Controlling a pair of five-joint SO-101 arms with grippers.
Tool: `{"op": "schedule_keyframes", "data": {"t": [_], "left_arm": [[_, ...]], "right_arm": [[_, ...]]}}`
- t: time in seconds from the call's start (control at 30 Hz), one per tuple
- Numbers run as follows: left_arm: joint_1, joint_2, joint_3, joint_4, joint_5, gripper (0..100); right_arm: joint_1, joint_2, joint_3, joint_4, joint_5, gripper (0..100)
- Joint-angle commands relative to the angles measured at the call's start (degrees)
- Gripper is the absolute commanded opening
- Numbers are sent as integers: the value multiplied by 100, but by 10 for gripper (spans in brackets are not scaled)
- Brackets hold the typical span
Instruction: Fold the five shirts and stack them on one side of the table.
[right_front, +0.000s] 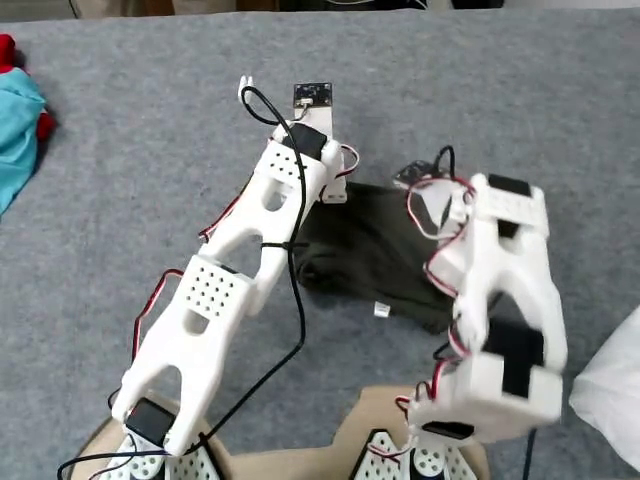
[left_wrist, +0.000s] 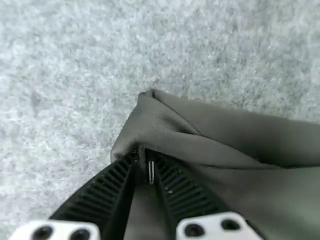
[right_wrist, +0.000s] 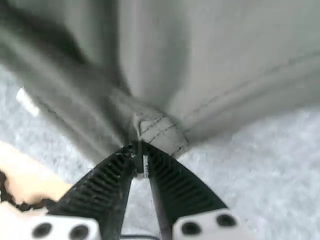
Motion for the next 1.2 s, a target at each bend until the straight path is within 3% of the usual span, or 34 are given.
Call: {"op": "schedule_keyframes", "data": {"t": [0.0,0.13,0.33,0.47,0.73,1.03,1.17], "left_arm": [[-9,-57,-18,0,-211,32],[-9,-66,-44,35,-220,32],[-9,-101,-26,62,-229,35],[0,-119,-70,369,-229,98],[-18,-119,-70,563,-229,104],[-18,-119,-70,571,-229,107],[-18,-119,-70,563,-229,108]], "right_arm": [[163,-980,462,-26,273,5],[312,-1604,576,-26,527,5],[462,-1851,-567,-149,545,6],[347,-1191,-1376,-580,536,6],[57,1174,-2958,-448,-9,9],[48,1763,-3908,53,-97,196],[-145,1789,-3925,-167,-132,210]]}}
